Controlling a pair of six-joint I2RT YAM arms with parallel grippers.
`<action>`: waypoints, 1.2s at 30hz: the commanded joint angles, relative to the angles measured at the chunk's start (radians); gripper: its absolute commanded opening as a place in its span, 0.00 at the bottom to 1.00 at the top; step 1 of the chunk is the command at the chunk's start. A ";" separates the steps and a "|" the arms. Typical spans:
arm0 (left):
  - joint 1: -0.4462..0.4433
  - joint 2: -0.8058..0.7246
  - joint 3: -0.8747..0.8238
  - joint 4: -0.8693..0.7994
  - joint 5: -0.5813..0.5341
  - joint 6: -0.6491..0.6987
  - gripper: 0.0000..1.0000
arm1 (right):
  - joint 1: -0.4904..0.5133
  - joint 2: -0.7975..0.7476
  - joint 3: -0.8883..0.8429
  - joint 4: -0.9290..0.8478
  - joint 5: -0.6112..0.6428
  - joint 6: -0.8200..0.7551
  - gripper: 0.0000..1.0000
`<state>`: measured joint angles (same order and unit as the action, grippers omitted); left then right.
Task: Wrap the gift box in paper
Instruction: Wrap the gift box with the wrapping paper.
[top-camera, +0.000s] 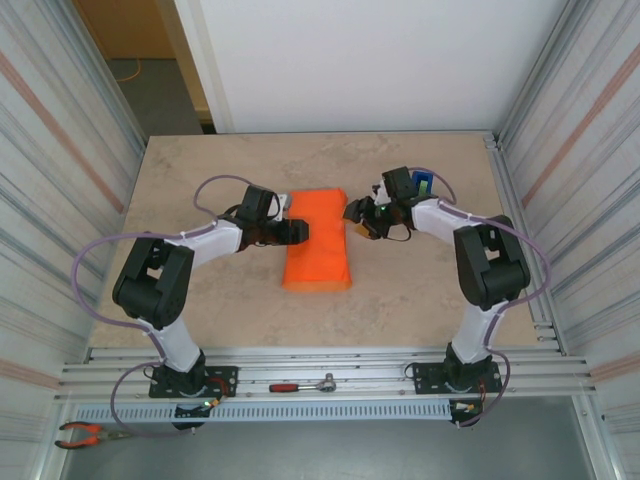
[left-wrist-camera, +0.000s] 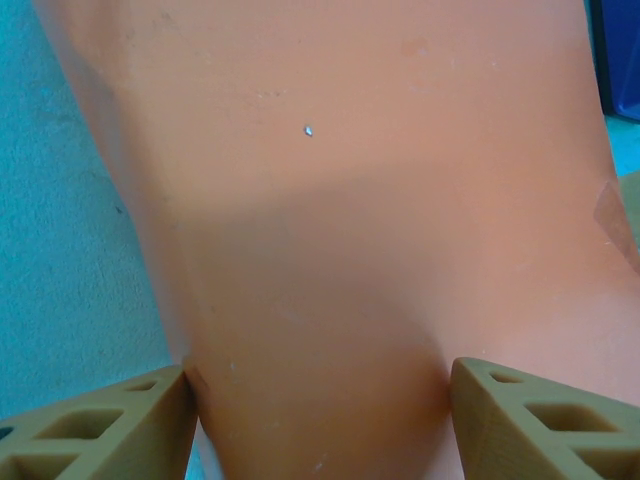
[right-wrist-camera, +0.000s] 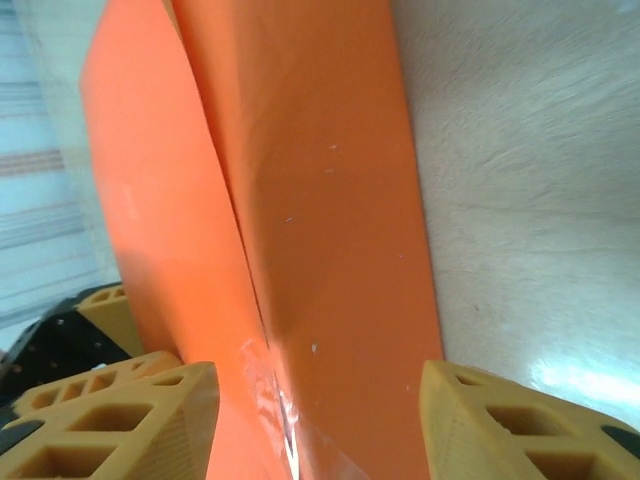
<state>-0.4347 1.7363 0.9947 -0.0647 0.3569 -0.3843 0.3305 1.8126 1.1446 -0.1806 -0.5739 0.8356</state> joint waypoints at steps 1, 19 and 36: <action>0.004 -0.014 -0.008 -0.169 0.021 0.047 0.67 | -0.030 -0.105 -0.034 -0.011 0.013 -0.025 0.55; 0.058 -0.058 -0.005 -0.108 0.070 -0.099 0.72 | 0.058 0.005 0.007 -0.150 0.081 -0.236 0.14; 0.016 -0.017 0.110 -0.189 -0.018 -0.120 0.73 | 0.088 0.131 0.075 -0.120 -0.007 -0.207 0.13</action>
<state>-0.4057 1.7168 1.0626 -0.2405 0.3397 -0.4969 0.4294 1.9373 1.2148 -0.2993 -0.5659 0.6239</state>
